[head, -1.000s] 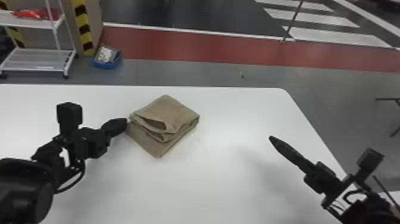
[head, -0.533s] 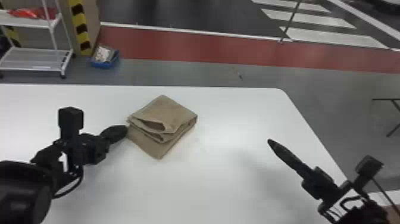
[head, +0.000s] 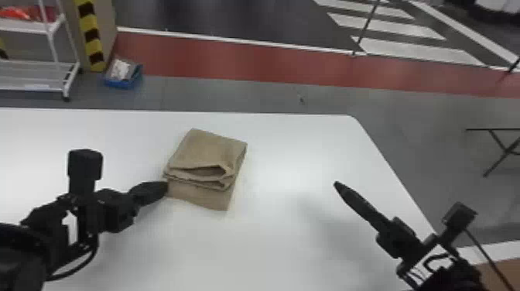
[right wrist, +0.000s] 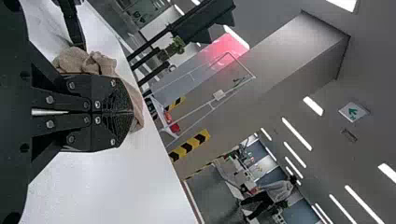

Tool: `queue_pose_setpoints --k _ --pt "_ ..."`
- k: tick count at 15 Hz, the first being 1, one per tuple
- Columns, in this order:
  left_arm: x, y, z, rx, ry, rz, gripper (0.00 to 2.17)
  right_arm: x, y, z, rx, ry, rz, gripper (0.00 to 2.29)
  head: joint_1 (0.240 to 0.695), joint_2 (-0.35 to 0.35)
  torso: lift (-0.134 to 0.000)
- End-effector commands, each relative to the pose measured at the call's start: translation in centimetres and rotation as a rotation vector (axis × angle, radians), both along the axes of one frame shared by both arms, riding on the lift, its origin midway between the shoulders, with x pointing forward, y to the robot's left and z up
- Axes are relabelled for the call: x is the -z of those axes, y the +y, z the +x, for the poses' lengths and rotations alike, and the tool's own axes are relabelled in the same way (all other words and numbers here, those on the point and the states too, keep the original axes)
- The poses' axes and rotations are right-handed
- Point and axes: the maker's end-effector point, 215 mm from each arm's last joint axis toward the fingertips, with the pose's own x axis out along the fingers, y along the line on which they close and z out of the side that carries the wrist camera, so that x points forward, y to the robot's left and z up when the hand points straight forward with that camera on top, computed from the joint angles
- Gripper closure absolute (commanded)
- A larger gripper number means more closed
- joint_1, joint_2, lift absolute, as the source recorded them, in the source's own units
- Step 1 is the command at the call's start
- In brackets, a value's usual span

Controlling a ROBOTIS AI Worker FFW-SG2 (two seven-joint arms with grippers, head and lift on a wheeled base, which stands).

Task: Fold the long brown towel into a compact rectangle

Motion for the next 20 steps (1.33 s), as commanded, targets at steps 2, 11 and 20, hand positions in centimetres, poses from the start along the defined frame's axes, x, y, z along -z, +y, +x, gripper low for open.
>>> queue_pose_setpoints --k 2,11,20 --pt "-0.3 -1.3 -1.9 0.03 0.044 -0.031 1.92 -0.4 0.2 0.3 -0.004 -0.008 0.003 2.01 0.695 -0.276 -0.128" --pt "-0.7 -4.3 -5.3 0.063 0.065 -0.057 1.92 -1.4 -0.4 0.3 0.001 -0.02 0.011 2.01 0.695 -0.335 -0.128" --pt "-8.1 2.9 -1.6 -0.111 -0.092 -0.077 1.91 -4.3 10.7 8.8 -0.092 -0.023 -0.228 2.01 0.695 -0.216 -0.128"
